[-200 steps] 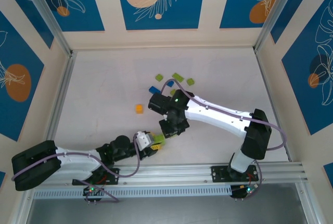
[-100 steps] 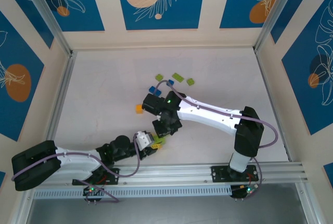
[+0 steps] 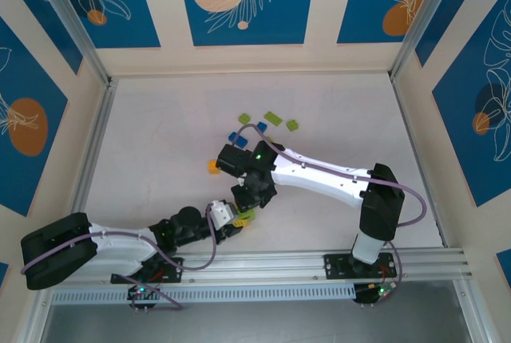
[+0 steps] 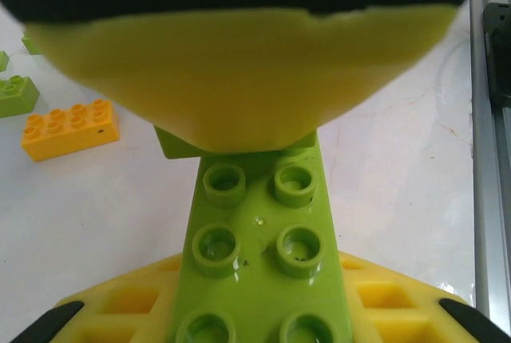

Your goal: Assemble a carrot with lego

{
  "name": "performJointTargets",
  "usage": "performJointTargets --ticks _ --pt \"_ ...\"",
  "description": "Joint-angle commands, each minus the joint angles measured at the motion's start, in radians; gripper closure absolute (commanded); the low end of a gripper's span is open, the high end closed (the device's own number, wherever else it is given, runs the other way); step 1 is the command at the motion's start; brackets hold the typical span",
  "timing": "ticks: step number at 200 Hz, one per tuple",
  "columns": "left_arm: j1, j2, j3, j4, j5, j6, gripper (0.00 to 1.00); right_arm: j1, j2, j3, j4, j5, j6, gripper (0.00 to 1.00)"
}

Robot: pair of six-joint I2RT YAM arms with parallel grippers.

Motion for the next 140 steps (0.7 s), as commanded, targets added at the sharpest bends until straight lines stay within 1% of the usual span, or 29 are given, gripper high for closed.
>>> performJointTargets --ticks 1,140 --pt "0.008 0.003 0.018 0.024 0.004 0.023 0.66 0.007 0.008 -0.01 -0.008 -0.012 -0.006 0.68" --pt "0.009 0.046 0.037 0.022 -0.007 0.026 0.69 -0.021 -0.017 -0.089 0.012 0.003 0.024 0.68"
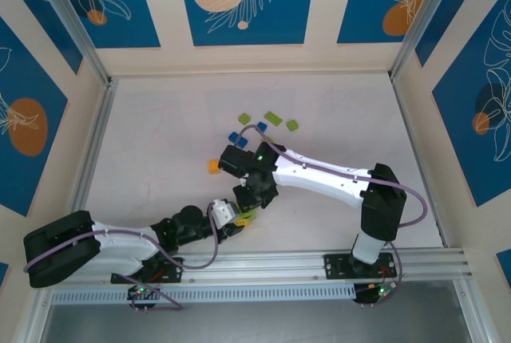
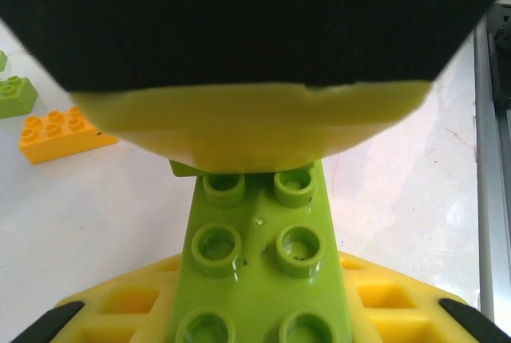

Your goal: Assemble a carrot with lego

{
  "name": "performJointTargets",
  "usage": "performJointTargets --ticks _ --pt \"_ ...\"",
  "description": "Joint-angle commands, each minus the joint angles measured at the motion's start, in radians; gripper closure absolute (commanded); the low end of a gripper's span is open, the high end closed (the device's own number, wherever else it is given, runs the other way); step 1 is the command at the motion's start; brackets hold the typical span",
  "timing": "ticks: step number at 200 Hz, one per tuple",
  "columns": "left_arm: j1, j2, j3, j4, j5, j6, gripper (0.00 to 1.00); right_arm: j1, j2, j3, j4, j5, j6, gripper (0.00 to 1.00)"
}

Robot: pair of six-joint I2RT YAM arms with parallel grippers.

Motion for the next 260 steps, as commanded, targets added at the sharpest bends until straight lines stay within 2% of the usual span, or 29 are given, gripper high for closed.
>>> performJointTargets --ticks 1,260 --pt "0.009 0.014 0.018 0.014 -0.007 0.027 0.69 -0.008 -0.005 -0.042 -0.02 0.004 0.02 0.68" --pt "0.009 0.044 0.035 0.001 -0.036 0.028 0.72 0.001 0.031 -0.048 -0.057 0.024 0.046 0.67"
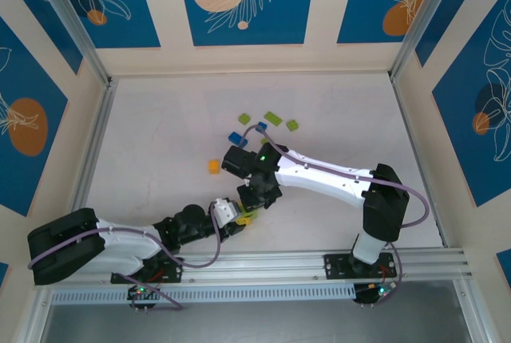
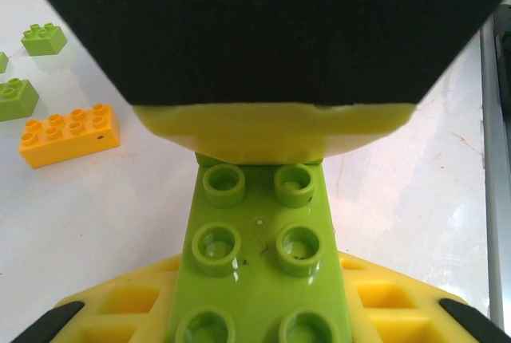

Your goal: Assemble a carrot with lego

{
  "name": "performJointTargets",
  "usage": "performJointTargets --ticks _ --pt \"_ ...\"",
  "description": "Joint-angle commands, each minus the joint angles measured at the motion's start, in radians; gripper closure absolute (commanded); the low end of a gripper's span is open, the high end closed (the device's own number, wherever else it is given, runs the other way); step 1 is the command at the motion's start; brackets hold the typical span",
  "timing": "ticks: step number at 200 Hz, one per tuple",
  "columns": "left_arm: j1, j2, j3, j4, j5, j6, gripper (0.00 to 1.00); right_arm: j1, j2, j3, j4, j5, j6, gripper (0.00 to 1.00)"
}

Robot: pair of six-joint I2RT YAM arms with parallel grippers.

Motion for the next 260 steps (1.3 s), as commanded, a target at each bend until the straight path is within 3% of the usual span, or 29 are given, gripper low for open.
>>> performJointTargets --ticks 1,63,153,260 --pt "0.009 0.011 0.018 -0.014 -0.029 0.028 0.71 0.011 0.044 -0.014 -0.052 0.002 0.013 0.67" --pt "0.009 0.014 0.022 -0.02 -0.031 0.029 0.72 0.011 0.035 0.0 -0.044 -0.007 0.004 0.66" --pt "0.009 0.014 0.026 -0.027 -0.033 0.031 0.72 0.006 -0.045 0.025 -0.023 -0.001 -0.018 0.4" --pt "0.009 0.008 0.028 -0.037 -0.033 0.031 0.72 -0.057 -0.119 -0.011 -0.047 0.034 -0.02 0.41"
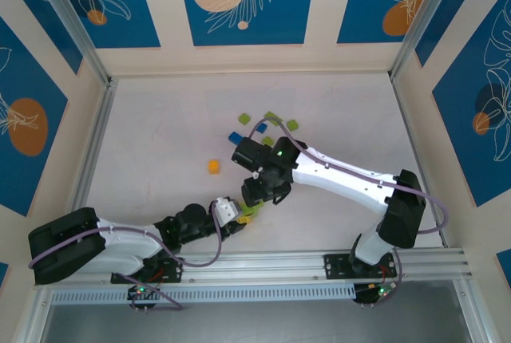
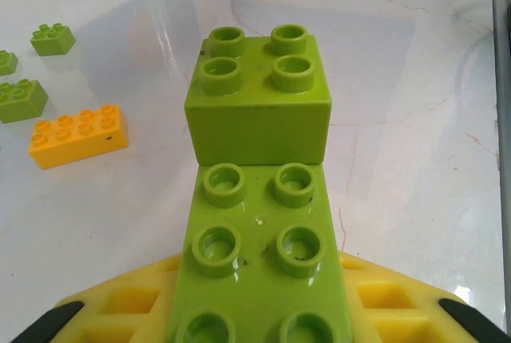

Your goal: Assemble a carrot with lego

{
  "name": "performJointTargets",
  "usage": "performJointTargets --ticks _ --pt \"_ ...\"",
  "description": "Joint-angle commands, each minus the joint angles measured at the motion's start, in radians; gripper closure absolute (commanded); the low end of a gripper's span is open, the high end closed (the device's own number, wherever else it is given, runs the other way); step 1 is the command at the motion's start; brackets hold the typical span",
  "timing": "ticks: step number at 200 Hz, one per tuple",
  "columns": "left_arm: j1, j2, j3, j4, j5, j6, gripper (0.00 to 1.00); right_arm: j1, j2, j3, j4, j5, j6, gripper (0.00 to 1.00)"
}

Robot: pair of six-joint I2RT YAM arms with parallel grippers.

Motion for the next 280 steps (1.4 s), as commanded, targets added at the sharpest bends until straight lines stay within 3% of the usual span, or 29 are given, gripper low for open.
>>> performJointTargets --ticks 1,177,280 --pt "0.009 0.001 0.014 -0.022 -0.015 0.023 0.72 -0.012 -0.007 -0.014 -0.019 0.004 -0.005 0.41" --pt "0.009 0.023 0.02 -0.018 -0.023 0.027 0.73 -0.024 0.069 -0.051 0.015 -0.048 -0.033 0.42" --pt "0.009 0.037 0.028 -0.018 -0.025 0.028 0.74 -0.01 0.082 0.014 -0.008 -0.01 -0.048 0.43"
